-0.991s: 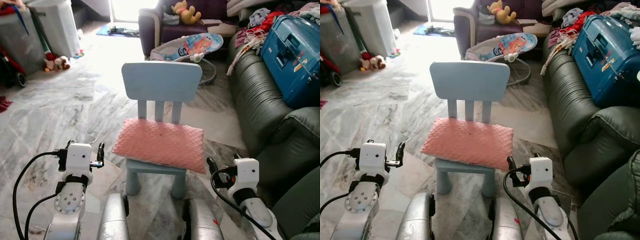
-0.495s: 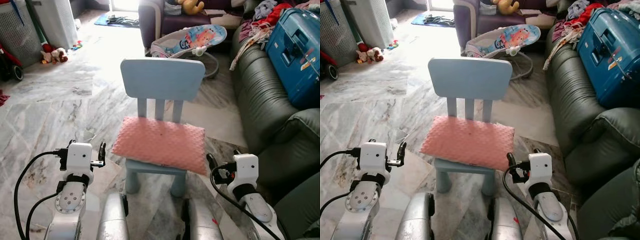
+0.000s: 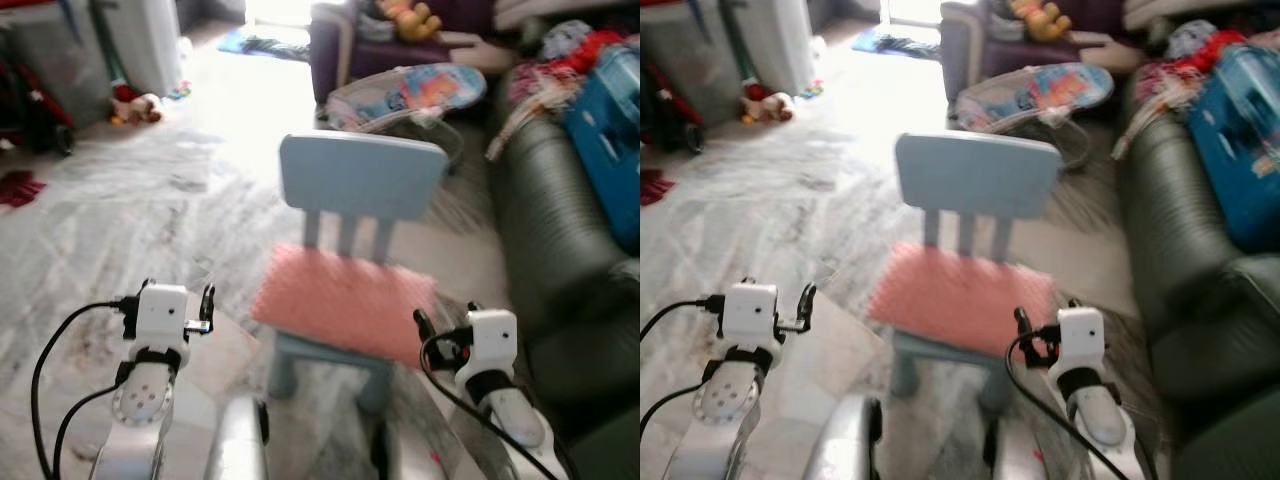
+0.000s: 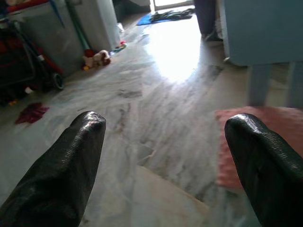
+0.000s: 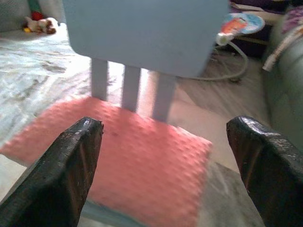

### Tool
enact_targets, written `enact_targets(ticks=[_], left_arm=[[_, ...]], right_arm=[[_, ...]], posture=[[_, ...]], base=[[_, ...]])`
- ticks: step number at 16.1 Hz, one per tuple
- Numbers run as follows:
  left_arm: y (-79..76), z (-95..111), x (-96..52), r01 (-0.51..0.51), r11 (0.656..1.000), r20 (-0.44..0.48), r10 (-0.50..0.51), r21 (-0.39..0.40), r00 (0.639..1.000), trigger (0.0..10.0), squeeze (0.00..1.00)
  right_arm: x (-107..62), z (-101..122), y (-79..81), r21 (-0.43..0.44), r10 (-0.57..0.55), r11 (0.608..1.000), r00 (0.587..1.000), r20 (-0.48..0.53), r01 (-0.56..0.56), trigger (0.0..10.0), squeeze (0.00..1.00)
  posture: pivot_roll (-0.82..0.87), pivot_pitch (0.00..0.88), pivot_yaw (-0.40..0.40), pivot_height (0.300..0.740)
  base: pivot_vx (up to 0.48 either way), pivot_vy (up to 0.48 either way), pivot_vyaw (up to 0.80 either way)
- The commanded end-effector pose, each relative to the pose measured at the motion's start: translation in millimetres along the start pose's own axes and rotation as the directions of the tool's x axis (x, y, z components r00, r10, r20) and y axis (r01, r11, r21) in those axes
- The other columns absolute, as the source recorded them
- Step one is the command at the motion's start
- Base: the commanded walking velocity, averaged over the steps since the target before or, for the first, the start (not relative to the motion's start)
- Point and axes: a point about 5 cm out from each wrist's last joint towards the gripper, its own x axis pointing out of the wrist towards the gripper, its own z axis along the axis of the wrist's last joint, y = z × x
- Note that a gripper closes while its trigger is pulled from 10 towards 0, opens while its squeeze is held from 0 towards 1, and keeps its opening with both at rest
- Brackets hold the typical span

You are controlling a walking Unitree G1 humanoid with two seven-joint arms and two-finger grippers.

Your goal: Move the pillow to the sofa

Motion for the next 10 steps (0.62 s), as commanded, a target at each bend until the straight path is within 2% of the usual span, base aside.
enact_targets(ticks=[1, 3, 7, 8, 10], left_arm=[[-0.3, 3.1, 1.8, 0.008, 1.000, 0.009, -0.008, -0.001, 1.000, 10.0, 0.00], [-1.0, 2.9, 2.0, 0.012, 1.000, 0.007, -0.012, -0.001, 1.000, 10.0, 0.00], [-3.0, 3.0, 1.5, 0.018, 1.000, 0.012, -0.018, -0.006, 1.000, 10.0, 0.00], [-3.3, 3.3, 1.5, 0.018, 1.000, 0.012, -0.018, -0.007, 1.000, 10.0, 0.00], [-4.3, 3.4, 0.8, 0.019, 1.000, 0.010, -0.019, -0.010, 1.000, 10.0, 0.00]], right_arm=[[-1.7, -1.8, -2.8, -0.005, -0.007, 1.000, 1.000, -0.011, 0.007, 10.0, 0.00], [-1.9, -2.2, -3.1, -0.002, -0.009, 1.000, 1.000, -0.014, 0.009, 10.0, 0.00], [-1.3, -2.4, -3.4, 0.003, -0.009, 1.000, 1.000, -0.017, 0.009, 10.0, 0.00], [-1.1, -2.3, -3.1, 0.003, -0.007, 1.000, 1.000, -0.016, 0.007, 10.0, 0.00], [-0.7, -1.7, -1.9, 0.001, -0.002, 1.000, 1.000, -0.015, 0.002, 10.0, 0.00]], posture=[[0.03, 0.000, -0.014, 0.621], [0.03, 0.000, -0.014, 0.621], [0.03, 0.000, -0.017, 0.621], [0.04, 0.000, -0.020, 0.621], [0.04, 0.000, -0.023, 0.621]], base=[[0.304, 0.247, 0.00], [0.307, 0.122, 0.00], [0.000, 0.000, -0.80], [0.000, 0.000, -0.52], [0.000, 0.000, 0.00]])
